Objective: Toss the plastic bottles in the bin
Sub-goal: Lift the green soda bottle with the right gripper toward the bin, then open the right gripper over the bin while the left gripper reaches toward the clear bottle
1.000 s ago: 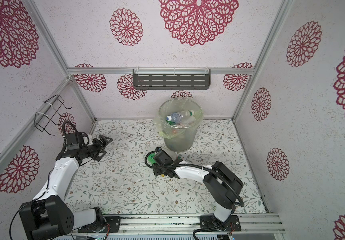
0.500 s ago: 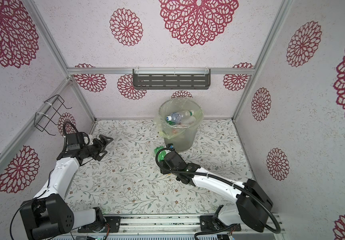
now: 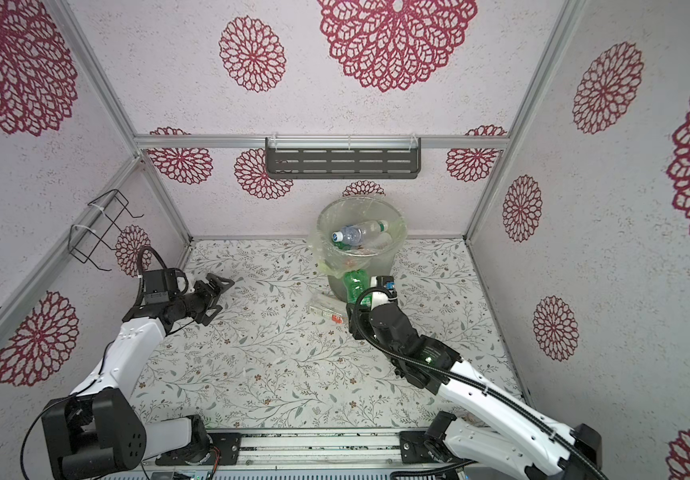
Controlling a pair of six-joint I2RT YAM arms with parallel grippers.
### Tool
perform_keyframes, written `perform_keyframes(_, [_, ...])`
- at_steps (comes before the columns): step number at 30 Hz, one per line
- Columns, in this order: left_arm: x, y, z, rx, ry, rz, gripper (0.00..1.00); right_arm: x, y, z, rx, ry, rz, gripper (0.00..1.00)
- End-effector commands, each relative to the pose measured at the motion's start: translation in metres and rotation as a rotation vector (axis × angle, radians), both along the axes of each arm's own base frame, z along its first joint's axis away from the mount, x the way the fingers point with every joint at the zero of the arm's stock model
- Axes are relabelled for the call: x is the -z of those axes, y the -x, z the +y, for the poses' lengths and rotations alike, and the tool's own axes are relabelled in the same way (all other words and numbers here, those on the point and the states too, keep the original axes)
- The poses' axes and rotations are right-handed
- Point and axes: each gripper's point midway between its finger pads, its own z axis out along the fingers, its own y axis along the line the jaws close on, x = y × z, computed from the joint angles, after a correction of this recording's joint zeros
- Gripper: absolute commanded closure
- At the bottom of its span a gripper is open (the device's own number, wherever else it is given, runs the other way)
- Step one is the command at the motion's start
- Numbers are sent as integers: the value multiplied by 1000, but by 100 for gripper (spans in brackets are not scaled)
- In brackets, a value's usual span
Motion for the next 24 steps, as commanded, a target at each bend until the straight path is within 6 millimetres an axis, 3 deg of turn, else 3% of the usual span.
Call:
perform_keyframes(1, [-4, -3, -13, 13, -8, -34, 3, -5, 5, -32, 100, 5, -27, 54])
perform_keyframes(7, [-1, -2, -38, 45, -8, -37, 3, -28, 8, -55, 170, 11, -68, 55])
perform_keyframes(13, [-5, -3, -58, 72, -2, -50, 3, -67, -23, -53, 213, 118, -45, 56])
perform_keyframes(16, [-6, -3, -70, 90, -2, -50, 3, -90, -54, -50, 227, 126, -45, 56])
perform_keyframes(20, [-10, -4, -89, 119, 7, -60, 3, -114, -115, -58, 300, 187, -32, 55])
perform_keyframes(22, [-13, -4, -98, 131, 8, -69, 3, -111, -151, -61, 323, 216, 13, 44])
perform_keyframes(24, [-17, -5, -109, 139, 16, -78, 3, -109, -181, -61, 325, 225, 46, 26])
